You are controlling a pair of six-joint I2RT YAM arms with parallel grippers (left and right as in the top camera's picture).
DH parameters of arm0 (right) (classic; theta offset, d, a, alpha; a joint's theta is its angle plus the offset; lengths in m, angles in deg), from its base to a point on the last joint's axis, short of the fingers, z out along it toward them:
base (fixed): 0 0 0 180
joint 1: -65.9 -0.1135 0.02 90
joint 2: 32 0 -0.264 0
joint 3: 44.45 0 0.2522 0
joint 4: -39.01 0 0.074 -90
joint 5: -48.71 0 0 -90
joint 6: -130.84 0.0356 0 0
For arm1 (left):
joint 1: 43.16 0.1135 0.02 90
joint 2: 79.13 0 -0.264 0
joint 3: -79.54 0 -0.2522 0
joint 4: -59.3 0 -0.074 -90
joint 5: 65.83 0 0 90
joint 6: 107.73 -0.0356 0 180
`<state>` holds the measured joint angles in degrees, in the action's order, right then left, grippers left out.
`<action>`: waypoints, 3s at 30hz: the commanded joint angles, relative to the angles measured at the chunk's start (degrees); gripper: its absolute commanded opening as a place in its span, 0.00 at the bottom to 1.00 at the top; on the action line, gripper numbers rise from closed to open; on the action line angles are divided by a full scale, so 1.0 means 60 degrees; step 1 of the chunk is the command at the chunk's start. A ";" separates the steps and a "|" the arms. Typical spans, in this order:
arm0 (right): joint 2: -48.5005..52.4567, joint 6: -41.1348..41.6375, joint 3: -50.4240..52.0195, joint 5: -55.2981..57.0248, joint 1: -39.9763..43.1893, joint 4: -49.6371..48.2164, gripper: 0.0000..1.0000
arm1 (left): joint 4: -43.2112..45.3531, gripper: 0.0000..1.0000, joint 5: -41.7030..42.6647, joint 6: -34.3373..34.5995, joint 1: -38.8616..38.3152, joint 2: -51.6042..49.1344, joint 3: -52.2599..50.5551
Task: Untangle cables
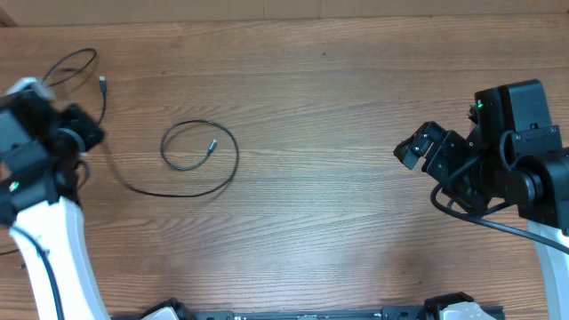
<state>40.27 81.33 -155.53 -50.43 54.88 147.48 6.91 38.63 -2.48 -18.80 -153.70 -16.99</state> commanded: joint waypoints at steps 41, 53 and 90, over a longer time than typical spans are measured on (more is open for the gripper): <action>-0.0040 0.0033 -0.0015 0.0007 -0.0025 -0.0233 1.00 | -0.3603 0.99 0.1020 0.0823 -0.0656 0.2014 0.3417; -0.0040 0.0033 -0.0015 0.0007 -0.0025 -0.0233 1.00 | -0.5176 1.00 0.0492 0.0820 -0.0652 0.2922 0.3410; -0.2011 -0.1585 -0.0011 0.1213 -0.0025 -0.0594 1.00 | -0.5814 1.00 0.0492 0.0820 -0.0652 0.0696 0.3406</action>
<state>30.17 73.48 -155.53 -46.37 54.88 144.32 -27.97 41.97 1.84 -22.78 -147.88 2.70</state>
